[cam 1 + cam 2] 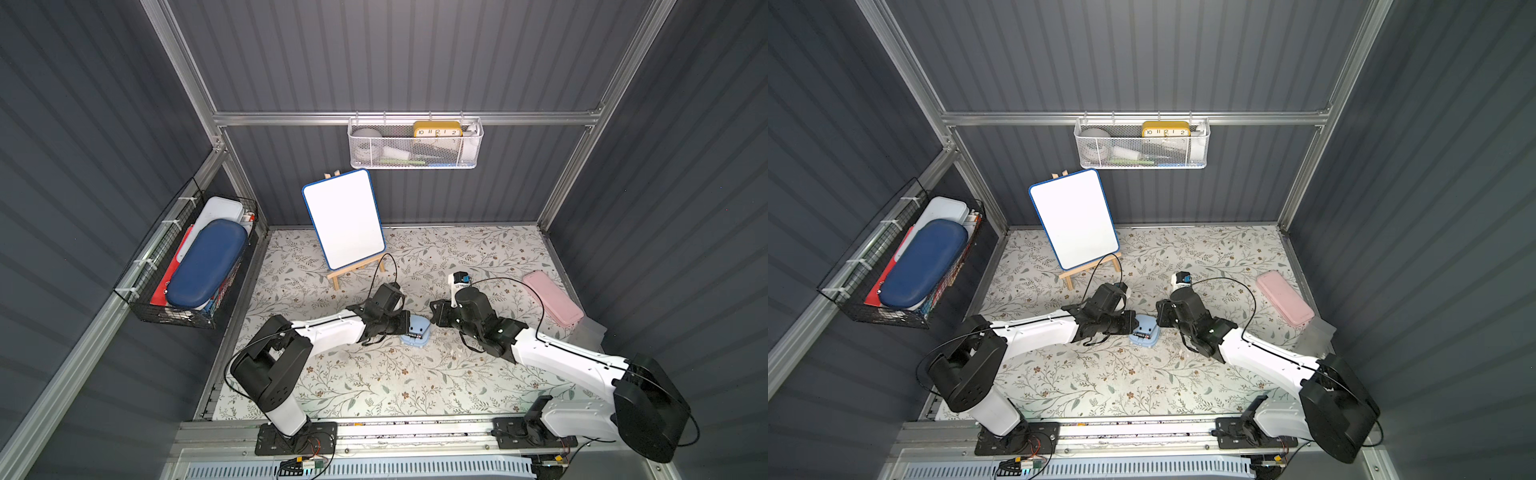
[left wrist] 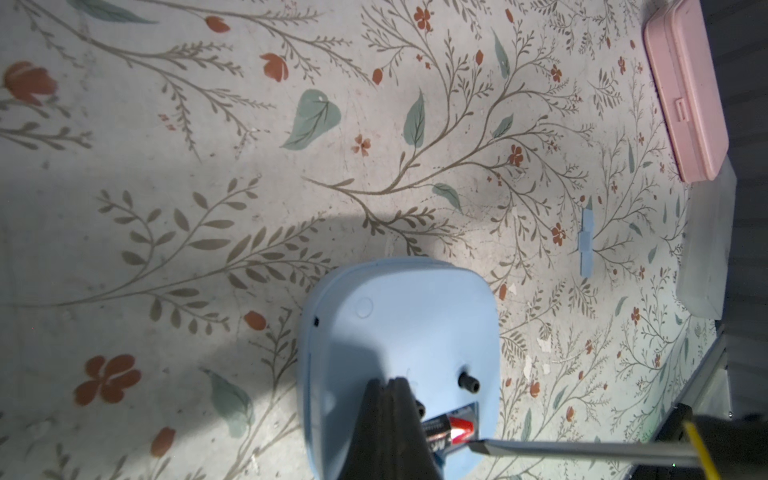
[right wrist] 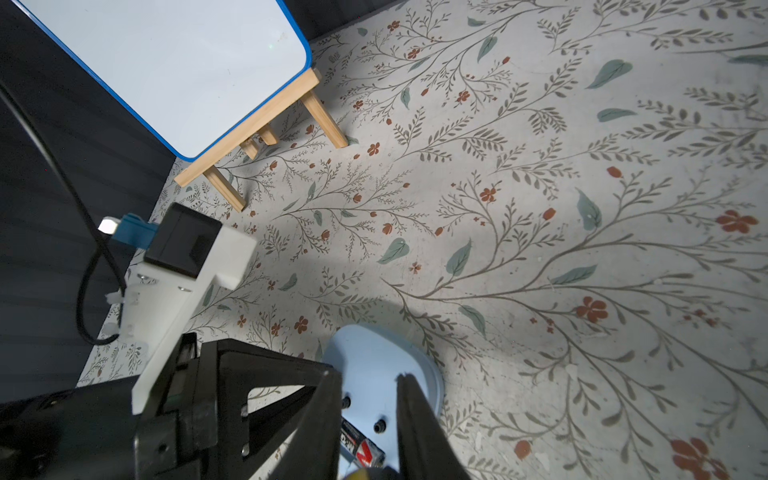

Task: Remove the battery from the alarm
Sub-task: Release the battery from the alarm.

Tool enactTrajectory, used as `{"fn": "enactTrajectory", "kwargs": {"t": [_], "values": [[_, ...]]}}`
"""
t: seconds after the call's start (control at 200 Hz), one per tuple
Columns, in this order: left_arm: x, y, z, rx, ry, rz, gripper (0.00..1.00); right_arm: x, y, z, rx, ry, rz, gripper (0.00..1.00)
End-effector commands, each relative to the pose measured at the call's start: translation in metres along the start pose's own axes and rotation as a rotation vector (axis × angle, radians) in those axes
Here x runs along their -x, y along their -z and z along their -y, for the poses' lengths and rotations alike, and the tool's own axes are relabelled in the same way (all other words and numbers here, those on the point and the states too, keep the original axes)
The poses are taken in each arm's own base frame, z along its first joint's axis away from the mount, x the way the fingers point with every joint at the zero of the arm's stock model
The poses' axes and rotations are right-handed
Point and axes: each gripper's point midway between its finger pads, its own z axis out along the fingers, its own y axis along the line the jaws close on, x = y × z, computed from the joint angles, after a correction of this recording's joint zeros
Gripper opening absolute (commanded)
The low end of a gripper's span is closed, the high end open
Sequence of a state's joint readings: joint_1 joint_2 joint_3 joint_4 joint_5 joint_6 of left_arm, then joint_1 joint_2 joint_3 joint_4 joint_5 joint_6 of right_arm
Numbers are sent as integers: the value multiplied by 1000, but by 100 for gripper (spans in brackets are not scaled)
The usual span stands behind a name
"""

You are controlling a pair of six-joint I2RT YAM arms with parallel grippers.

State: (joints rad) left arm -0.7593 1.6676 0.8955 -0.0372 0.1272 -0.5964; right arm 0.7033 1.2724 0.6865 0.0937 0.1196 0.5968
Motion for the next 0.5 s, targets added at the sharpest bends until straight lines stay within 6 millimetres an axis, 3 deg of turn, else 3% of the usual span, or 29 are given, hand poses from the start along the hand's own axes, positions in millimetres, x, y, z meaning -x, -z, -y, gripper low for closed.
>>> {"fn": "enactTrajectory", "kwargs": {"t": [0.0, 0.14, 0.495], "values": [[-31, -9, -20, 48, 30, -96, 0, 10, 3, 1, -23, 6, 42, 0], [-32, -10, -21, 49, 31, -100, 0, 20, 11, 2, -38, 20, 71, 0], [-33, -10, -21, 48, 33, -101, 0, 11, 6, 3, -32, 15, 39, 0]]}}
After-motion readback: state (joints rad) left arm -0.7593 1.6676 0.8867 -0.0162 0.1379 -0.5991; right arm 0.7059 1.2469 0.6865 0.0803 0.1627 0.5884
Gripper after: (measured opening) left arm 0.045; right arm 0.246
